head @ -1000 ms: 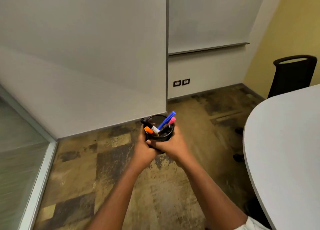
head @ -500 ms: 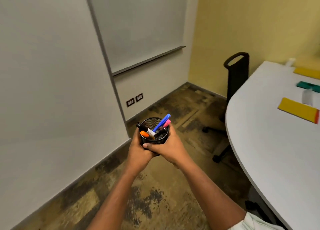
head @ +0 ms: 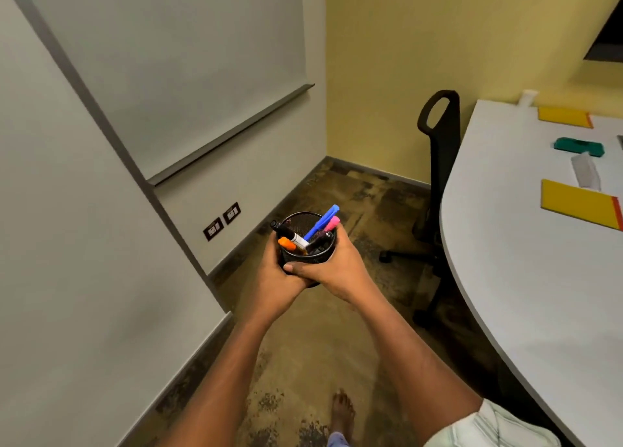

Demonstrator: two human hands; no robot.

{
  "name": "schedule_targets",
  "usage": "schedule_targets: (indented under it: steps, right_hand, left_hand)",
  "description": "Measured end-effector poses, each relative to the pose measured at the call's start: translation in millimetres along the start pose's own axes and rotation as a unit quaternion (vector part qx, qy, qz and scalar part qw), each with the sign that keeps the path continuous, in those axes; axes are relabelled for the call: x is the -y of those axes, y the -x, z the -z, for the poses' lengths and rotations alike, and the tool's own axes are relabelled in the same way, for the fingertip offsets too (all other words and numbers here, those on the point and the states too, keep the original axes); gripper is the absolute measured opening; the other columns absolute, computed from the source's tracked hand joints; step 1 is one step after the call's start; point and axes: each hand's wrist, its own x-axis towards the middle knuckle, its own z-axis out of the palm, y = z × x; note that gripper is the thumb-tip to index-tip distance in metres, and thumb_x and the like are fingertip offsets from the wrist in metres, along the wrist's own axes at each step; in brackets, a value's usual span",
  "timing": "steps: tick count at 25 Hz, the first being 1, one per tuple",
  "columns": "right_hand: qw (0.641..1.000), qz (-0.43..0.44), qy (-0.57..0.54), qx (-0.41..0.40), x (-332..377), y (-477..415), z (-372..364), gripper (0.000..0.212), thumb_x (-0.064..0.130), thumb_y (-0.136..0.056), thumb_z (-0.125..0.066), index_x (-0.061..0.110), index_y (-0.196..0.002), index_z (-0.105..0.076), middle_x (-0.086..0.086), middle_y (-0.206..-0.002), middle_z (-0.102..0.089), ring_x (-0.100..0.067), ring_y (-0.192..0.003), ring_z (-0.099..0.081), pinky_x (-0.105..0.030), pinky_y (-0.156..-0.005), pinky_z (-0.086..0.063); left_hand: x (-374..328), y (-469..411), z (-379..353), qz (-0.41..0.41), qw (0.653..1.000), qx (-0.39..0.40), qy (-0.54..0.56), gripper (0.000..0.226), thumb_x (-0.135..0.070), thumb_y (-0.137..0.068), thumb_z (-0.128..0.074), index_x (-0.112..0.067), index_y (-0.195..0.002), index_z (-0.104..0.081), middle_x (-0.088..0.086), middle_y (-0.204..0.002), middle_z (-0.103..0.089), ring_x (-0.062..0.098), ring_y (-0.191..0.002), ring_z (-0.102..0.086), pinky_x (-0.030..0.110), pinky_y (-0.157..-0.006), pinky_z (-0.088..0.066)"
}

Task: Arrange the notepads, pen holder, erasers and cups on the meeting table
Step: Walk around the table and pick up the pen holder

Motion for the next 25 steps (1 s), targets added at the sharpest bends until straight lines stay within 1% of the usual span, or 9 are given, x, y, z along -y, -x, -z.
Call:
schedule_targets:
  steps: [2, 4, 8, 10, 14, 17, 19, 23, 25]
  right_hand:
    - [1.000, -0.012, 0.000, -0.006, -0.1, -49.5, 5.1, 0.083, 0.030, -0.050, -0.093, 0.031, -0.121, -0.050, 0.016, -0.106, -0.067, 0.004, -0.098, -0.062, -0.009, -0.076, -0.049]
    - [1.000, -0.013, 0.014, -0.015, 2.5, -106.7, 15.6, 0.083, 0.031, -0.050, -0.093, 0.029, -0.120, -0.050, 0.014, -0.106, -0.067, 0.002, -0.098, -0.063, -0.016, -0.080, -0.051]
    - [0.999, -0.011, 0.016, -0.029, 5.6, -209.0, 33.3, 0.081, 0.032, -0.050, -0.093, 0.030, -0.119, -0.051, 0.015, -0.103, -0.068, 0.004, -0.094, -0.063, -0.020, -0.082, -0.052]
    - [0.999, -0.012, 0.019, -0.038, 4.7, -250.5, 35.7, 0.083, 0.035, -0.048, -0.093, 0.034, -0.119, -0.050, 0.018, -0.103, -0.067, 0.007, -0.094, -0.063, -0.017, -0.080, -0.051]
    - [0.996, -0.016, 0.030, -0.085, -5.1, -351.3, 38.7, 0.080, 0.038, -0.046, -0.092, 0.038, -0.113, -0.050, 0.020, -0.101, -0.066, 0.009, -0.092, -0.061, -0.012, -0.077, -0.050]
    - [0.991, -0.012, 0.027, -0.127, -8.7, -430.3, 39.9, 0.076, 0.035, -0.047, -0.093, 0.038, -0.110, -0.050, 0.020, -0.098, -0.066, 0.011, -0.089, -0.061, -0.006, -0.069, -0.047]
    - [0.987, -0.024, 0.030, -0.155, -4.9, -480.7, 38.7, 0.075, 0.034, -0.048, -0.093, 0.038, -0.109, -0.050, 0.018, -0.099, -0.067, 0.010, -0.089, -0.062, -0.007, -0.069, -0.048]
    - [0.980, -0.035, 0.019, -0.197, 1.0, -555.6, 40.6, 0.080, 0.035, -0.047, -0.093, 0.036, -0.115, -0.049, 0.015, -0.103, -0.067, 0.005, -0.093, -0.063, -0.016, -0.078, -0.052]
    - [0.972, -0.047, 0.017, -0.231, -3.0, -597.6, 48.3, 0.081, 0.033, -0.048, -0.093, 0.035, -0.117, -0.050, 0.016, -0.104, -0.067, 0.005, -0.094, -0.063, -0.015, -0.079, -0.052]
  left_hand:
    - [2.9, -49.8, -2.6, 0.004, 1.000, 0.009, 0.002, 0.073, 0.005, -0.060, -0.077, -0.038, -0.113, -0.053, -0.024, -0.098, -0.069, -0.004, -0.089, -0.067, 0.022, -0.061, -0.057]
    - [5.0, -107.7, -9.1, -0.001, 1.000, 0.004, -0.001, 0.073, 0.011, -0.062, -0.076, -0.031, -0.117, -0.053, -0.024, -0.097, -0.069, -0.006, -0.089, -0.066, 0.013, -0.061, -0.054]
    - [5.9, -213.6, -20.2, 0.008, 1.000, 0.011, 0.012, 0.071, 0.010, -0.063, -0.077, -0.027, -0.120, -0.054, -0.023, -0.095, -0.070, -0.006, -0.089, -0.066, 0.013, -0.059, -0.053]
    - [13.1, -259.6, -20.4, 0.010, 1.000, 0.016, 0.006, 0.074, 0.007, -0.059, -0.079, -0.023, -0.123, -0.054, -0.019, -0.098, -0.070, -0.004, -0.090, -0.067, 0.013, -0.064, -0.054]
    - [35.8, -372.3, -21.0, 0.003, 0.998, 0.054, -0.005, 0.074, -0.013, -0.052, -0.081, -0.038, -0.116, -0.055, -0.014, -0.104, -0.070, 0.004, -0.097, -0.068, 0.030, -0.080, -0.057]
    - [49.3, -462.8, -22.4, -0.010, 0.995, 0.102, 0.001, 0.068, -0.017, -0.052, -0.079, -0.048, -0.108, -0.056, -0.017, -0.103, -0.070, 0.004, -0.097, -0.068, 0.031, -0.081, -0.057]
    - [54.2, -519.8, -19.7, -0.008, 0.991, 0.132, 0.014, 0.068, -0.014, -0.054, -0.078, -0.051, -0.105, -0.056, -0.018, -0.103, -0.070, 0.005, -0.097, -0.068, 0.028, -0.076, -0.058]
    - [53.9, -610.6, -19.1, -0.027, 0.983, 0.184, 0.001, 0.066, -0.019, -0.056, -0.080, -0.050, -0.109, -0.055, -0.020, -0.105, -0.069, -0.002, -0.095, -0.067, 0.011, -0.070, -0.052]
    - [59.7, -662.5, -27.7, -0.024, 0.974, 0.224, -0.007, 0.068, -0.016, -0.056, -0.081, -0.047, -0.112, -0.055, -0.019, -0.106, -0.069, -0.001, -0.096, -0.067, 0.012, -0.071, -0.053]
